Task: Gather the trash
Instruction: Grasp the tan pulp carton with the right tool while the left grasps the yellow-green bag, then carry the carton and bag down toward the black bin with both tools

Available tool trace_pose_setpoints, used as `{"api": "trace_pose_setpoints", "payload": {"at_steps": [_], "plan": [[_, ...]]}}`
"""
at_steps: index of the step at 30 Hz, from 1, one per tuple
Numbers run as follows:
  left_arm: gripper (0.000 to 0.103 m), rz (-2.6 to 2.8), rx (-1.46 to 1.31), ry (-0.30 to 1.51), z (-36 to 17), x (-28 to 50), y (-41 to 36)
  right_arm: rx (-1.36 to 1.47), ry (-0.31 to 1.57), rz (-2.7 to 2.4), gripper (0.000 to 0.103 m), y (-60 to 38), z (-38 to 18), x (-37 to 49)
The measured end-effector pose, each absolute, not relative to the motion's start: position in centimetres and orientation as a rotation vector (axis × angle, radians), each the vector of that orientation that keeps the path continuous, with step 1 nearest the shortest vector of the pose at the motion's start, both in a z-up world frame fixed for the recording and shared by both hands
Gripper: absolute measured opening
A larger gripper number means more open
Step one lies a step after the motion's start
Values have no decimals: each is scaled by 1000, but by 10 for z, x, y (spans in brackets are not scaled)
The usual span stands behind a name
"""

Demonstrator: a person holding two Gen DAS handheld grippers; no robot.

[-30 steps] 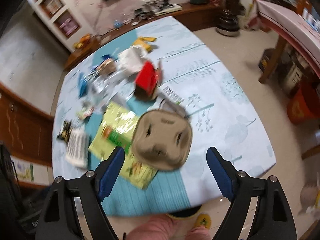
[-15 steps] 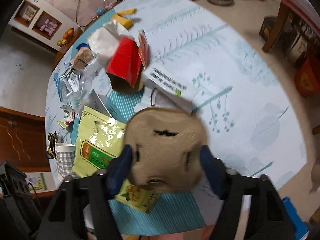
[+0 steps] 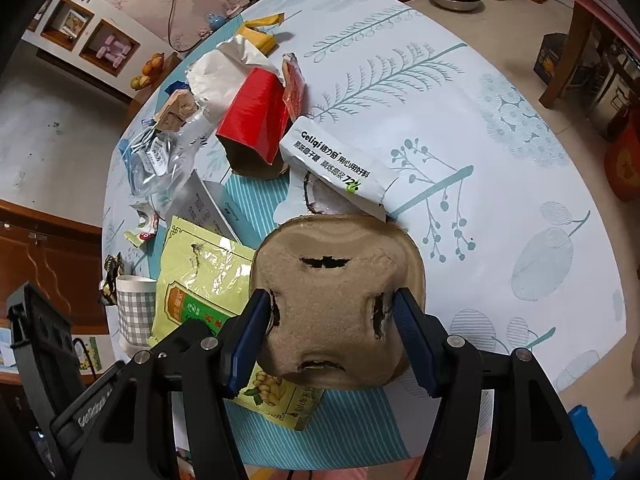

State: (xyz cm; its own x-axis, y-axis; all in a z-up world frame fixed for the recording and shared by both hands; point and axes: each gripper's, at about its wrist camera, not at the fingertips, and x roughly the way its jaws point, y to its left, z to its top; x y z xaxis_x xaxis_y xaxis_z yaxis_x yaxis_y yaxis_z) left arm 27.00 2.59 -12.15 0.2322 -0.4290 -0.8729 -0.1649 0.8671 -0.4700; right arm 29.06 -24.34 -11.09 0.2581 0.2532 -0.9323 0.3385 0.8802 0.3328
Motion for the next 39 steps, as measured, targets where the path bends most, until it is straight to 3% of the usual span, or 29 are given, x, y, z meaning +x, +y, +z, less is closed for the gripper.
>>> {"api": "trace_pose_setpoints", "payload": {"at_steps": [2, 4, 8, 25, 39], "plan": [[40, -220, -522, 1332, -118, 272, 20, 536, 1321, -53, 62, -245, -110, 288], [18, -244, -516, 1318, -114, 272, 16, 548, 1318, -49, 62, -246, -108, 286], [3, -278, -417, 1273, -93, 267, 4, 580, 1305, -41, 61, -250, -104, 277], [0, -344, -231, 1072, 9, 143, -5, 504, 1221, 157, 61, -252, -26, 173], [0, -326, -141, 1027, 30, 7, -27, 438, 1325, 288, 61, -244, -44, 64]]}}
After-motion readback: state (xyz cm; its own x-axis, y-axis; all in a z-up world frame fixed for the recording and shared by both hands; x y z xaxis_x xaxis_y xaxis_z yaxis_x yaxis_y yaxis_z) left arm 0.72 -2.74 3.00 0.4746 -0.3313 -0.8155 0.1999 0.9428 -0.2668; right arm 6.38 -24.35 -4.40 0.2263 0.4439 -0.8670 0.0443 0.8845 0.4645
